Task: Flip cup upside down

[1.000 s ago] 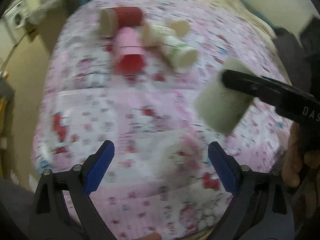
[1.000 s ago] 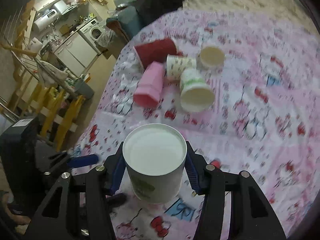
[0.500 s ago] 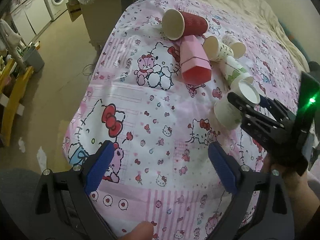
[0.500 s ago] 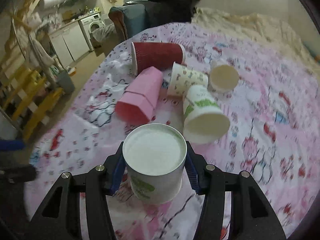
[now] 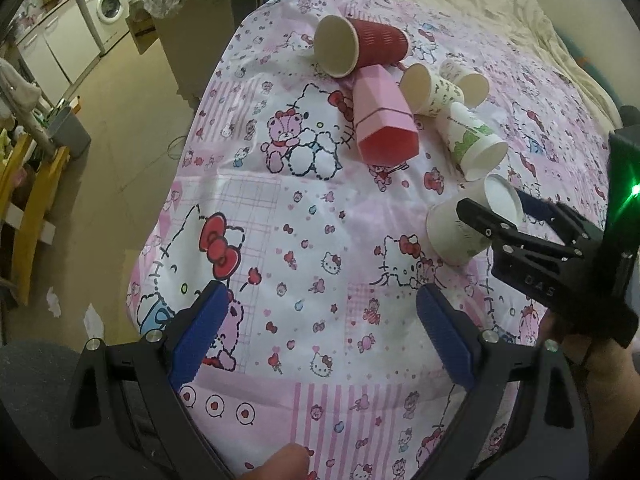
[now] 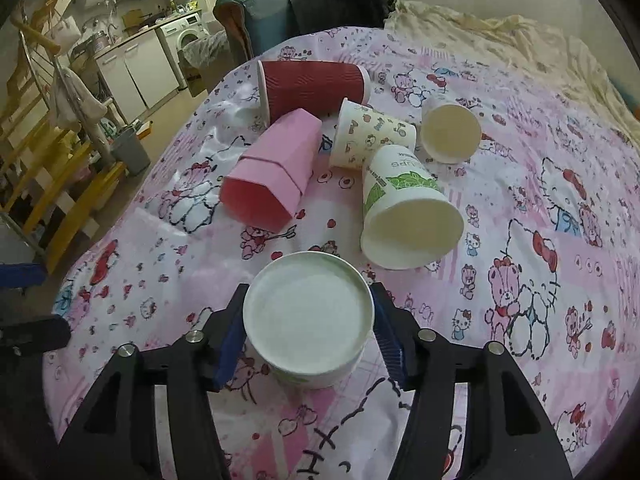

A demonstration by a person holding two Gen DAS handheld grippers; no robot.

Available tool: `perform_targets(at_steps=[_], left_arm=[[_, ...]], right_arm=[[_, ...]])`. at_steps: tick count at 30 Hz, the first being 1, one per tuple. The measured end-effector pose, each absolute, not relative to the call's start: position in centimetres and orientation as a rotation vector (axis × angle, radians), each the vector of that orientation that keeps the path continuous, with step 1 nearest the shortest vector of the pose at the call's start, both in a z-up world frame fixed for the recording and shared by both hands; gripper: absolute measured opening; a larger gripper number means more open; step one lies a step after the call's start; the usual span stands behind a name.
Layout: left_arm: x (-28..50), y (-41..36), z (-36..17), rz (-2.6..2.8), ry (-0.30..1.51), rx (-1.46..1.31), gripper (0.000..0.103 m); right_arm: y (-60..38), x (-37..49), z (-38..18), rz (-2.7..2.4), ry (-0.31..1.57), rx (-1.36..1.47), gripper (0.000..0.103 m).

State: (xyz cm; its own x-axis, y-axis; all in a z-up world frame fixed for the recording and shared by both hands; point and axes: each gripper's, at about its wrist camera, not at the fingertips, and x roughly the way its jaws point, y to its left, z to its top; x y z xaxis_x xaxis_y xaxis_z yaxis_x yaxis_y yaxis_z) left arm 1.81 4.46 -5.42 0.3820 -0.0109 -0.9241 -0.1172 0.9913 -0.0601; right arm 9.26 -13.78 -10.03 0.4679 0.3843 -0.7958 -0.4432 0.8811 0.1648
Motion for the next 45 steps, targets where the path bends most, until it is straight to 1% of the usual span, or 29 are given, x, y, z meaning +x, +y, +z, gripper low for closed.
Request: perform_targets(at_steps=[1, 3, 5, 6, 7, 9, 11, 13, 16, 23, 27, 32, 45], left_arm=[[1.8, 4.4, -5.3, 0.069, 1.166, -0.12, 0.093], [1.7, 4.3, -5.1, 0.061, 1.151, -0.121, 0.093], [1.5, 4.3, -4.6, 0.053, 1.126, -0.131, 0.094], [1.5, 4.3, -4.5, 0.049, 1.114, -0.134, 0.096], [1.3, 4.2, -4.2, 0.042, 1.098, -0.138, 0.1], [1.1, 4.0, -3.6, 0.025, 1.065, -0.15, 0.102], [0.8, 3.5, -2.8, 0.022, 1.022, -0.132, 0.102], [0.5, 3.0, -2.1, 0.024, 0.975, -0.105, 0.102], [-0.1, 2.6, -0.9, 0.014, 0.908, -0.102, 0.103], [-1.4, 1.3, 0.7, 0.015, 0.758, -0.037, 0.103], [-1.8, 0.9, 0.0, -0.004, 0.772, -0.053, 0.103], [-1.8, -0.6, -0.2, -0.008, 0.76, 0.005, 0.103], [-1.8, -0.9, 0.1, -0.037, 0.74, -0.021, 0.103]], right_arm=[[-13.9, 9.2, -9.6, 0.505, 0.947, -0.063, 0.08], [-14.0, 9.0, -8.8, 0.512, 0.927, -0.052, 0.086], [-14.1, 8.9, -7.7, 0.506, 0.922, -0.041, 0.087], [-14.5, 8.7, -6.8, 0.509, 0.918, -0.018, 0.087], [-14.8, 8.4, -6.0, 0.501, 0.915, -0.006, 0.087], [-15.8, 7.7, -4.3, 0.466, 0.903, 0.026, 0.088], [-17.4, 6.2, -2.5, 0.391, 0.892, 0.063, 0.093], [-18.8, 4.6, -1.5, 0.339, 0.872, 0.101, 0.102], [-20.8, 2.0, -0.6, 0.272, 0.844, 0.138, 0.103], [-22.2, -1.0, -0.8, 0.221, 0.801, 0.137, 0.103], [-22.6, -1.3, -1.3, 0.221, 0.762, 0.125, 0.103], [-22.5, -1.2, -1.0, 0.206, 0.719, 0.125, 0.103], [-21.7, -0.9, -1.9, 0.202, 0.739, 0.1, 0.103]])
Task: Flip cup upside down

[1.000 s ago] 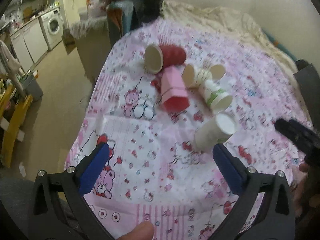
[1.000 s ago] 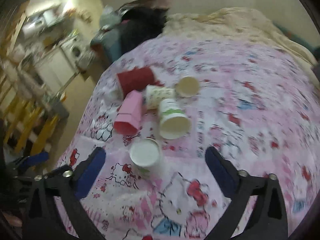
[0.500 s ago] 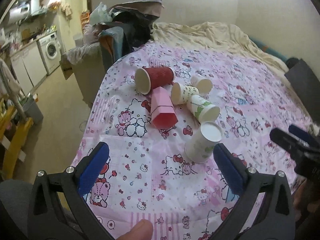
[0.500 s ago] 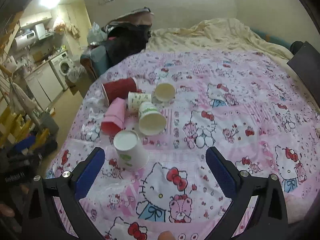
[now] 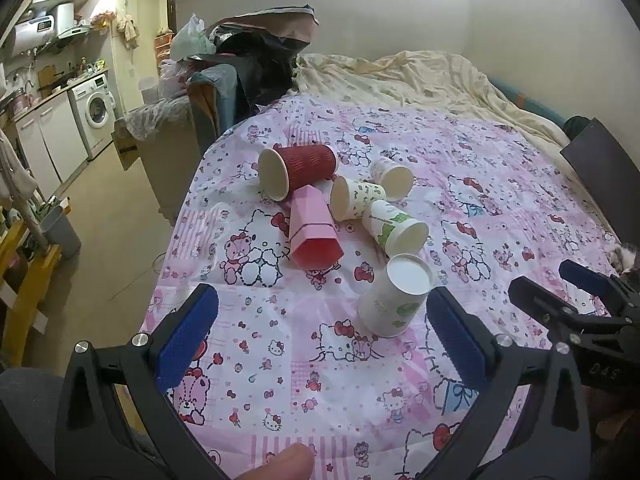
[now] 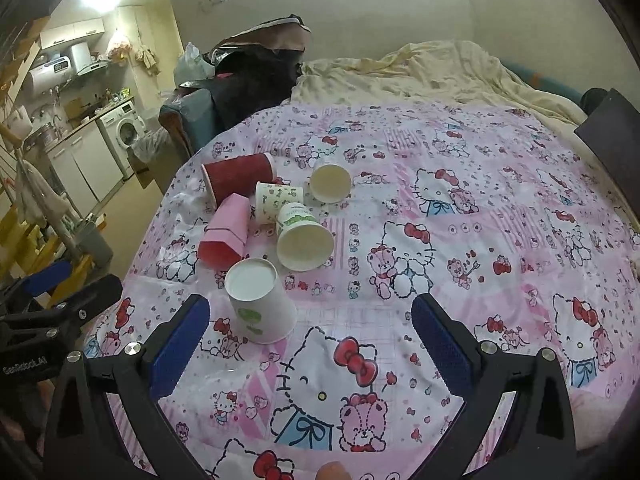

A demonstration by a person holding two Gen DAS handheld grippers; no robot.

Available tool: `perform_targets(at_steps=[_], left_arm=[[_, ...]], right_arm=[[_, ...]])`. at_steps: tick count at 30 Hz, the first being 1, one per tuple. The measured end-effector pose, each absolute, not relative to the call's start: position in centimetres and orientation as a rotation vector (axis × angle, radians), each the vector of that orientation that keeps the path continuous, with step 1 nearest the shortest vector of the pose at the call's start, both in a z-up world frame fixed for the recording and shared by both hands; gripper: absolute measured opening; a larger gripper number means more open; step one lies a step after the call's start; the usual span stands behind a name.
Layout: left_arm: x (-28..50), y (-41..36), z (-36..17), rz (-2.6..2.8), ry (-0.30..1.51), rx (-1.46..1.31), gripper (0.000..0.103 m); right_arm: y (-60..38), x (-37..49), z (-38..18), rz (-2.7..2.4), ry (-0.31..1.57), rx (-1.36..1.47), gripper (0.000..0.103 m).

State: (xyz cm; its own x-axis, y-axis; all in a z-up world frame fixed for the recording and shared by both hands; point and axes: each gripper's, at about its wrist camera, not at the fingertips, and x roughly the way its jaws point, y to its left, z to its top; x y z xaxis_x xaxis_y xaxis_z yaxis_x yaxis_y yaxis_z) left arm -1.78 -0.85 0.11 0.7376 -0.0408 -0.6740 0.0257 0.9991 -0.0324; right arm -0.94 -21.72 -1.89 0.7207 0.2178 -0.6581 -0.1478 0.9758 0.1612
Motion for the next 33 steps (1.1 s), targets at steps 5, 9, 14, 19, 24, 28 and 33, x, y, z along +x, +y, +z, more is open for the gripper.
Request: perform_targets(at_steps=[5, 9, 14, 19, 24, 28, 33], left_arm=[[-1.91, -0.8, 0.18, -0.04, 0.74, -0.027, 0.103], [-2.04, -0.75, 0.26, -0.031, 0.743, -0.026, 0.103], [-2.14, -0.64, 0.24, -0.02, 0.746, -0.028, 0.103], [-2.12, -0.59, 0.23, -0.021, 0.742, -0.023, 0.103], [-2.09, -0.61, 0.34, -0.018, 0.739, -0.018, 0.103], [-2.09, -0.65, 0.32, -0.016, 0.738, -0.018, 0.103], [-2.0, -0.57, 0.45, -0.013, 0.742, -0.017, 0.103]], right_arm=[[-21.72, -0.99, -1.88, 0.201, 0.738, 0.094, 0.103], [-21.71, -1.01, -1.85, 0.201, 0.737, 0.097, 0.103], [-21.66, -1.05, -1.83, 0.199, 0.737, 0.095, 0.103], [-21.62, -1.1, -1.77, 0.2, 0.735, 0.089, 0.103], [-21.57, -1.14, -1.7, 0.199, 0.733, 0.09, 0.103], [-21.51, -1.29, -1.32, 0.205, 0.727, 0.091, 0.103], [-21.44, -1.27, -1.05, 0.207, 0.72, 0.091, 0.103]])
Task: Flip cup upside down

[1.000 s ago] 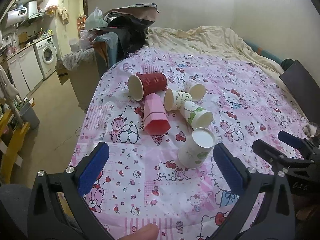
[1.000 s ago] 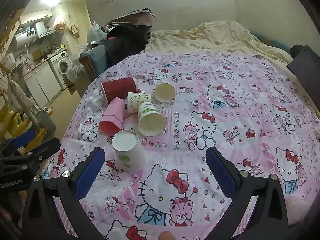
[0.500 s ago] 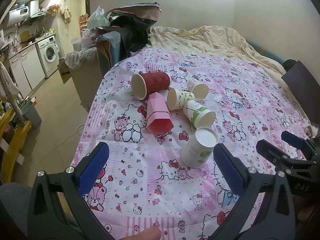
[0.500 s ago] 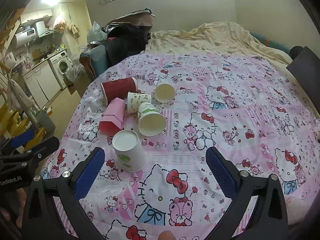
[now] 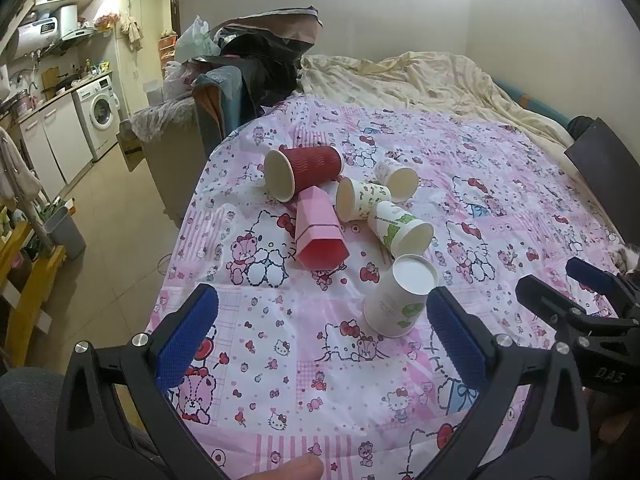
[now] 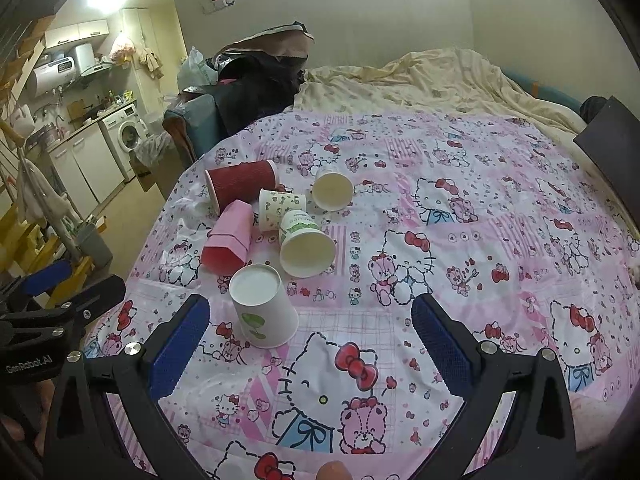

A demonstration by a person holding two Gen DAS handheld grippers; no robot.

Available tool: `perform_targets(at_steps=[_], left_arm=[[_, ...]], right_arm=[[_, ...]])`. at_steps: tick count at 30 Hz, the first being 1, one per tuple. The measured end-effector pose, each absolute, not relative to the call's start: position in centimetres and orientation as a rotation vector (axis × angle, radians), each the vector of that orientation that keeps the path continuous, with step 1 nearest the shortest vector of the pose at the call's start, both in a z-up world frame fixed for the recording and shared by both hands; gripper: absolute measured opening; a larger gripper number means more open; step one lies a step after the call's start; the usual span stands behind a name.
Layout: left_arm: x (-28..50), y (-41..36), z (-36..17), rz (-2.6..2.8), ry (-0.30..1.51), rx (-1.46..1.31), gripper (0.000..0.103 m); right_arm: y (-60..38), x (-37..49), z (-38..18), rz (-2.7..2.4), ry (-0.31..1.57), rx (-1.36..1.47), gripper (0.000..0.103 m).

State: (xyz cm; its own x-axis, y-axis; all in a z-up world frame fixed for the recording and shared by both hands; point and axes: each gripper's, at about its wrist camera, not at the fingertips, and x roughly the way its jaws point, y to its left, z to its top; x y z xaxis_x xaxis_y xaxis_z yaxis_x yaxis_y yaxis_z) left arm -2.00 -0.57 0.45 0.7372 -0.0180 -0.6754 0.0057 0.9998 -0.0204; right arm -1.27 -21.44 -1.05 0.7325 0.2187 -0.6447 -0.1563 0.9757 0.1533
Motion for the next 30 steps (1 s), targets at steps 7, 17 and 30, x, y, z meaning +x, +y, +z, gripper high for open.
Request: perform_targets(at_steps=[7, 17, 30], left_arm=[[-1.89, -0.43, 0.47, -0.013, 0.743, -0.017, 0.103], [-1.91, -0.49, 0.39, -0.015, 0.743, -0.016, 0.103], [-1.86, -0.32, 0.33, -0.015, 0.748, -0.018, 0.103]], right_arm=[[-21.34, -1.29, -1.08, 0.206, 0.723, 0.091, 0.103], [-21.34, -1.25, -1.01, 0.202, 0.724, 0.093, 0.103], [-21.34, -1.28, -1.02, 0.205, 0.72, 0.091, 0.103]])
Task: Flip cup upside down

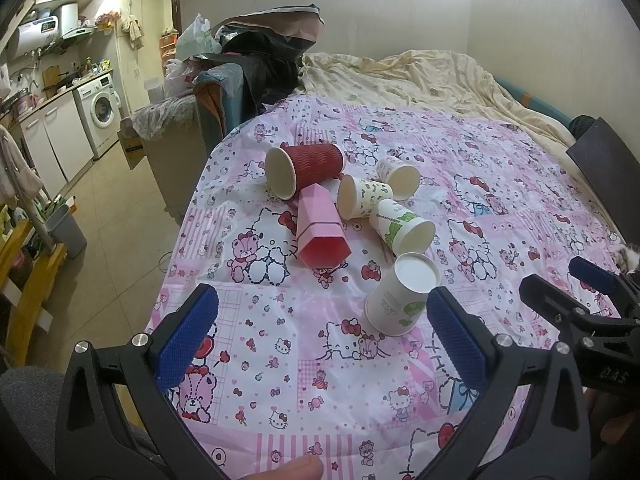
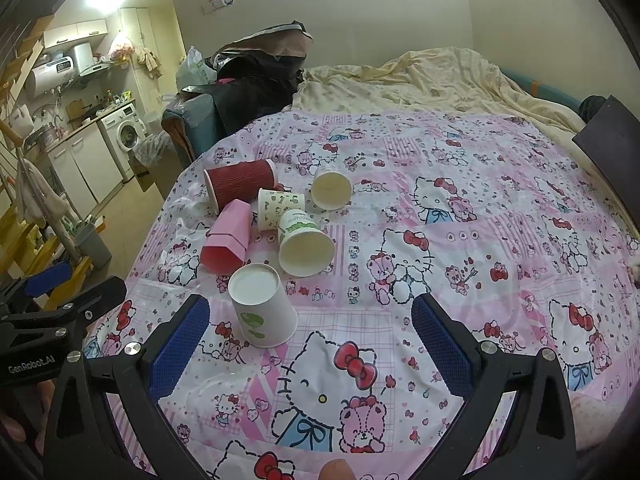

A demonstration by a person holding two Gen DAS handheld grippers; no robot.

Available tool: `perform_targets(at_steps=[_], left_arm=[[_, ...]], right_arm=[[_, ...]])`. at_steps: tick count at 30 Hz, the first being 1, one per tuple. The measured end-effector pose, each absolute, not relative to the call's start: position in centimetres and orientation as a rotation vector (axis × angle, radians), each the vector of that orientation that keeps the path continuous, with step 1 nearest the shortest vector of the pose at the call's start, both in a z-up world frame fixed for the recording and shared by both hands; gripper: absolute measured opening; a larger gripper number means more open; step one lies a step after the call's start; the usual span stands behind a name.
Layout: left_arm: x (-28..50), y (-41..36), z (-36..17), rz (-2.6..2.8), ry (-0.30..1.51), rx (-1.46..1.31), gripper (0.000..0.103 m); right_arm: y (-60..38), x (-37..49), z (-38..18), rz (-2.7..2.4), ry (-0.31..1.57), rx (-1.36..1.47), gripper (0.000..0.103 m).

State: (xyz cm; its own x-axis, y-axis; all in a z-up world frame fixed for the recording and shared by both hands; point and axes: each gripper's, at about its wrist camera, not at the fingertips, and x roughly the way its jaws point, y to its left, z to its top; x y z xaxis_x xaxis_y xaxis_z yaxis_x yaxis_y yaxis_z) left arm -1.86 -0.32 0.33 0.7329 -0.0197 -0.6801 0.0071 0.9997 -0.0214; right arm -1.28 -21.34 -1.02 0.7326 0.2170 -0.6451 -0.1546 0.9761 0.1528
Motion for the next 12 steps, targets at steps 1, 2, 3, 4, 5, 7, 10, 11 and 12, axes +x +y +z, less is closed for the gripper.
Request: perform_targets(at_steps=[1, 2, 3, 4, 5, 7, 10, 11, 12], left_arm=[[-1.86, -0.36, 0.33, -0.015, 0.747, -0.017, 0.103], [-1.88, -0.39, 0.31, -0.014, 0.746, -0.018, 0.103], [-1.86, -0.37, 0.3, -0.014, 0.746, -0.02, 0.103], [-1.83, -0.31, 0.29, -0.014, 0.746, -0.022, 0.103], [-1.92, -0.24, 0.23, -0.012, 0.747, -0.024, 0.103], [-1.92, -0.11, 0.16, -0.01, 0.749, -0.024, 0.103], [-2.0, 0.01, 0.12, -0.015, 0.747, -0.026, 0.103], [-2.04, -0.04, 0.04, -0.013, 0.747, -0.025, 0.103], [-2.04, -0.04, 0.05, -0.011, 0.748, -0.023, 0.103]], right_arm=[[-21.35, -1.28, -1.03, 0.206, 0.72, 0.09, 0.103], [-21.36, -1.28, -1.04, 0.206, 0.72, 0.089, 0.103], [-21.35, -1.35, -1.07, 0.206, 0.72, 0.088, 0.103], [-21.35, -1.36, -1.07, 0.206, 0.72, 0.088, 0.103], [-21.38, -1.33, -1.06, 0.206, 0.72, 0.087, 0.103], [-21.32, -1.37, -1.06, 0.206, 0.719, 0.089, 0.103], [-21.31, -1.37, -1.07, 0.206, 0.72, 0.088, 0.103], [-21.32, -1.34, -1.08, 0.206, 0.72, 0.088, 0.103], [-21.32, -1.36, -1.07, 0.206, 0.72, 0.088, 0.103]])
